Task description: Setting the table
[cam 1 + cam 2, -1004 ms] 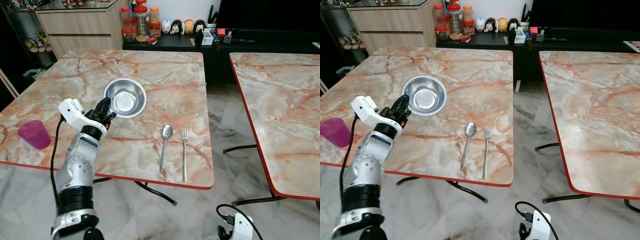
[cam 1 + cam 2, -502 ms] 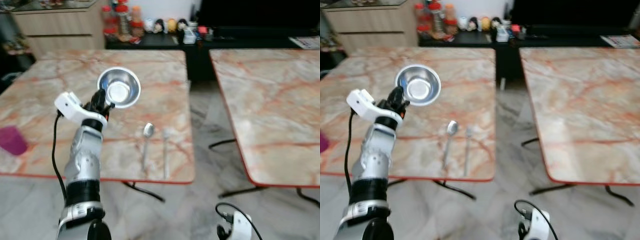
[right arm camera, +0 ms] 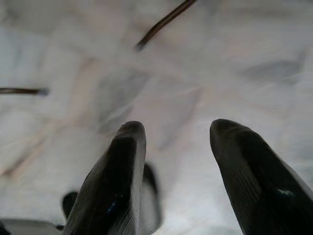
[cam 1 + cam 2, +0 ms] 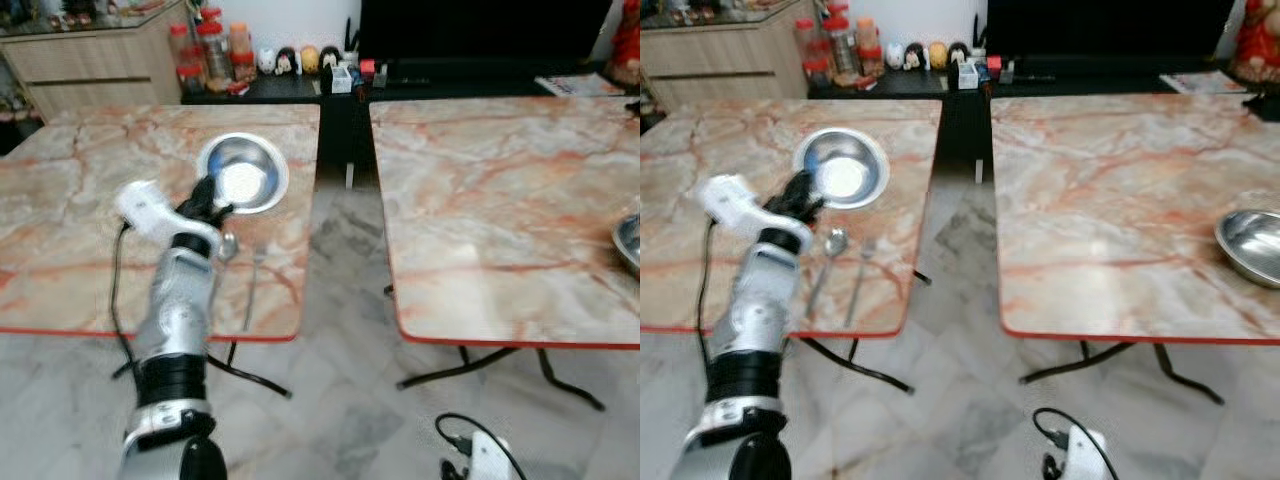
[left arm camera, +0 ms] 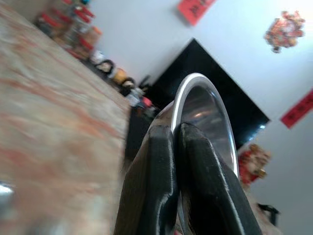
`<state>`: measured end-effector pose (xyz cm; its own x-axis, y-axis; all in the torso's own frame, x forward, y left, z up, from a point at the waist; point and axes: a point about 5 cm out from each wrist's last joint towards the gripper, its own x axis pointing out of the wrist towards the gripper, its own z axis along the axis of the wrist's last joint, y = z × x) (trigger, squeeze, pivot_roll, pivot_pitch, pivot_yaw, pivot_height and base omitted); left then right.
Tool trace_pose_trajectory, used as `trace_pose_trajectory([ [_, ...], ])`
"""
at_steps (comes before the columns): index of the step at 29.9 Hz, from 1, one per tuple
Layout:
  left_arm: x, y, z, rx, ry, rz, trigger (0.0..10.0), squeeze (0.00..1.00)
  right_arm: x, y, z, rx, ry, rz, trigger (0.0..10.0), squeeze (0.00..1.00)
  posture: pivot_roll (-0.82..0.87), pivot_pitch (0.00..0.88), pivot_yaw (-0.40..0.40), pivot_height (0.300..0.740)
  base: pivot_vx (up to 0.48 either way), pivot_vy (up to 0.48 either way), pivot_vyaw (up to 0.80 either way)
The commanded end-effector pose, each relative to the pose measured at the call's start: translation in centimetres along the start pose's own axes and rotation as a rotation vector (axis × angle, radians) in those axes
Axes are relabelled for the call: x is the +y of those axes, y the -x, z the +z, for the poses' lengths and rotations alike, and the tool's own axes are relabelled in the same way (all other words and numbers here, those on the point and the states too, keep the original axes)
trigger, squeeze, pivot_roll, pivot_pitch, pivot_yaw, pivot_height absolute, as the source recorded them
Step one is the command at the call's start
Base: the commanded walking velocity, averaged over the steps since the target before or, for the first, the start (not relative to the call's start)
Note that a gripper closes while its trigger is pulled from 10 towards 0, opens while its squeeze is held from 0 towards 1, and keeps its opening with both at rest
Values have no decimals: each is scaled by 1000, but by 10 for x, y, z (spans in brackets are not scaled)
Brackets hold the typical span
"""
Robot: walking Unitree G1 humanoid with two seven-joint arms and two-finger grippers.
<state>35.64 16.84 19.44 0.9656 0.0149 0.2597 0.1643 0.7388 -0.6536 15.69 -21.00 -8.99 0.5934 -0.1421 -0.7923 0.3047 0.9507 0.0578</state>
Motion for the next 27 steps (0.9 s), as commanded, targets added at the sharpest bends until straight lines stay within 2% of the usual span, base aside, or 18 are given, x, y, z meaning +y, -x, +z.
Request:
trace_pose_trajectory([
  [1,7,1,11,-35,-23,20,10000,0,9,0,-1,3,-6,19,10000,0,-18,0,10,728,0,-480,0],
  [27,9,14,16,-41,-52,20,10000,0,11,-1,-1,4,29,32,10000,0,7,0,-5,728,0,-443,0],
])
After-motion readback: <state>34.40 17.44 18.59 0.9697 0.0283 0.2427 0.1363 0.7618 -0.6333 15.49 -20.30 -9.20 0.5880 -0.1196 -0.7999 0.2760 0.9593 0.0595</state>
